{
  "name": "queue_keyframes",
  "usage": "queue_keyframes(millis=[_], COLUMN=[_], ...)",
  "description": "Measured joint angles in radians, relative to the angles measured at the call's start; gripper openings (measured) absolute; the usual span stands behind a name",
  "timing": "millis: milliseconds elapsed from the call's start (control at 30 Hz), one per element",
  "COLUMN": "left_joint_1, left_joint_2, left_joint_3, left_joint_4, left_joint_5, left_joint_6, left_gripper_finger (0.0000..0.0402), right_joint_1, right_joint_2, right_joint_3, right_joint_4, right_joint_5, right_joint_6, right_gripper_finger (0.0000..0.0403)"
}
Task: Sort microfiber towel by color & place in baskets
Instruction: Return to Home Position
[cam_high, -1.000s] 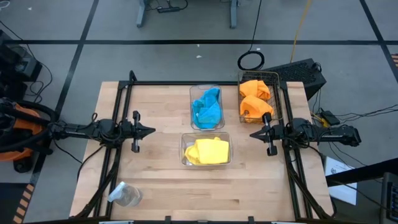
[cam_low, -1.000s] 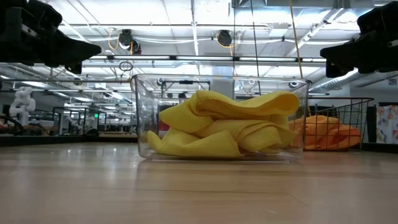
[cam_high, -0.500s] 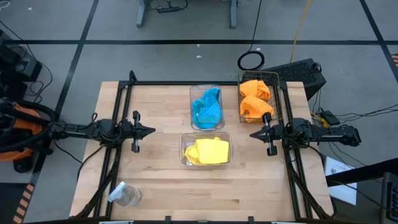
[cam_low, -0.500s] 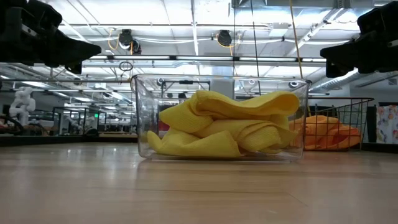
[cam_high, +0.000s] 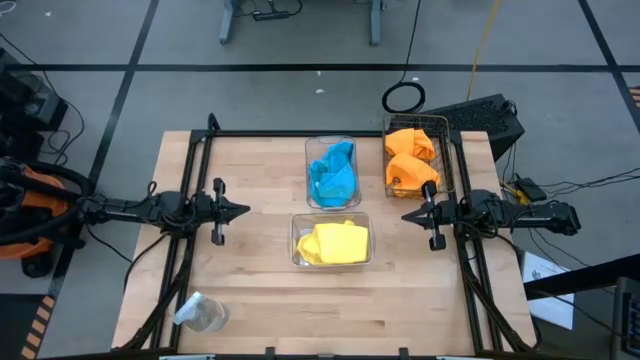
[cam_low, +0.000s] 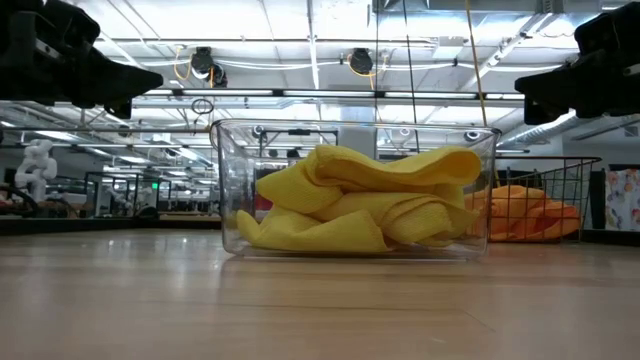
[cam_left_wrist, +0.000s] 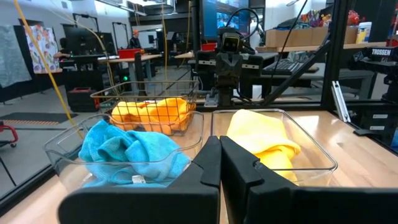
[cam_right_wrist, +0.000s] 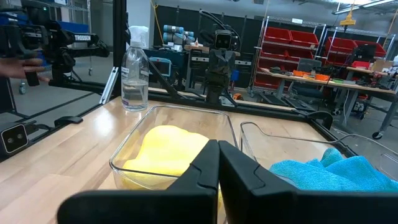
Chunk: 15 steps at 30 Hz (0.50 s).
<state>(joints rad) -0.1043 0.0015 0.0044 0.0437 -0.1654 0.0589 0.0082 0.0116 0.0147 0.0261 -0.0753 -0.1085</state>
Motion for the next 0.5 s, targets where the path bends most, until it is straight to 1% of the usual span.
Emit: queue_keyframes(millis=[167, 200, 267, 333, 400, 500], left_joint_1=[0.0, 0.0, -0.001, -0.001, -0.001, -0.001], left_joint_2=[0.0, 0.0, 0.0, 0.0, 0.0, 0.002], left_joint_3=[0.0, 0.0, 0.0, 0.0, 0.0, 0.0], left_joint_4=[0.0, 0.0, -0.007, -0.006, -0.011, -0.028], left_joint_5=[0.003, 0.023, 0.119, 0.182, 0.207, 0.21], left_joint_6=[0.003, 0.01, 0.029, 0.007, -0.028, -0.077], left_gripper_finger=[0.0002, 0.0002, 0.0002, 0.0002, 0.0002, 0.0002], right_joint_1=[0.0, 0.0, 0.0, 0.0, 0.0, 0.0], right_joint_2=[0.0, 0.0, 0.0, 0.0, 0.0, 0.0], right_joint_3=[0.0, 0.0, 0.0, 0.0, 0.0, 0.0], right_joint_4=[0.0, 0.0, 0.0, 0.0, 0.0, 0.0], right_joint_5=[0.0, 0.0, 0.0, 0.0, 0.0, 0.0], right_joint_6=[0.0, 0.0, 0.0, 0.0, 0.0, 0.0], right_gripper_finger=[0.0, 0.0, 0.0, 0.0, 0.0, 0.0])
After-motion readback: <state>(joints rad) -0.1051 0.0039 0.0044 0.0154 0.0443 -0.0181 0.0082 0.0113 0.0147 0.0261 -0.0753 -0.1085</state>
